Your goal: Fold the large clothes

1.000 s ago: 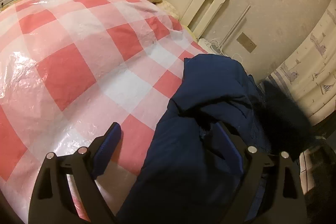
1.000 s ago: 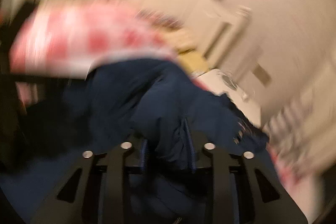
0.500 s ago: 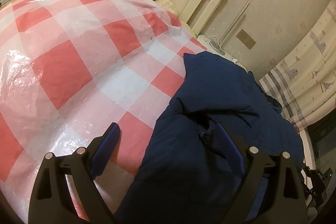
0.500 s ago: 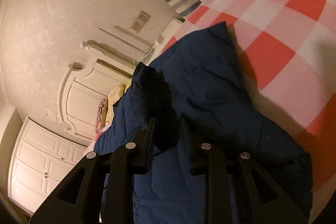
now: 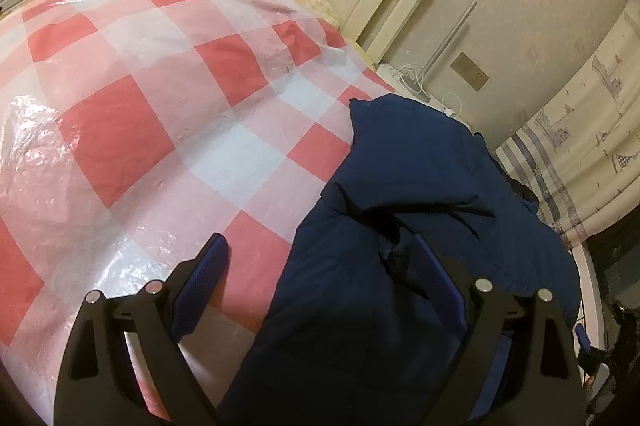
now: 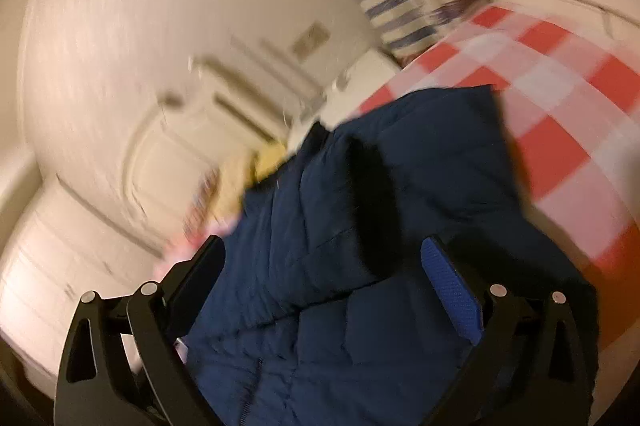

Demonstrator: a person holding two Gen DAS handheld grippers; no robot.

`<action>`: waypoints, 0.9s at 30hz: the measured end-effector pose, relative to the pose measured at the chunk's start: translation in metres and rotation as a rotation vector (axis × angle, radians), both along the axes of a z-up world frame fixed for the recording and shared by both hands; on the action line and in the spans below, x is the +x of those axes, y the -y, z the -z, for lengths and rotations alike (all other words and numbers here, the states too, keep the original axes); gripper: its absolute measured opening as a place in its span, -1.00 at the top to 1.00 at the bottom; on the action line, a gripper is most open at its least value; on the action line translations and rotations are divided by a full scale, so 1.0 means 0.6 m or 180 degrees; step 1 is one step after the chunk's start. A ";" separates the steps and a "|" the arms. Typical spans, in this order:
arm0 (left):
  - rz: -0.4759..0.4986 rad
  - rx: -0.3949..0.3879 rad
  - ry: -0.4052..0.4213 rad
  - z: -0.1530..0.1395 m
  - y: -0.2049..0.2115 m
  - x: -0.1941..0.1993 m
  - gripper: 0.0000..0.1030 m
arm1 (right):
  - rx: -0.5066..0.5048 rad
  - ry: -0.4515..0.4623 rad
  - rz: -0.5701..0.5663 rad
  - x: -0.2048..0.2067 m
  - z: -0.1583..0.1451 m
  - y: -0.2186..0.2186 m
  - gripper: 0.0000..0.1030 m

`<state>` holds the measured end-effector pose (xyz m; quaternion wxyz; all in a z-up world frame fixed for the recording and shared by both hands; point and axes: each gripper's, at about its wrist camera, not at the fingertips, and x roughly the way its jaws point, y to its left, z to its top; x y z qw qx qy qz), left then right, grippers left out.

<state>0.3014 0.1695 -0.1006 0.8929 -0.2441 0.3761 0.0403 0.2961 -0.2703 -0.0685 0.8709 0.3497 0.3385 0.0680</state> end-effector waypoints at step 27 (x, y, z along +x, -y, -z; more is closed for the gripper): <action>0.0003 0.0010 0.0000 0.001 0.002 0.003 -0.79 | -0.1252 0.0221 0.0464 -0.071 -0.081 -0.043 -0.42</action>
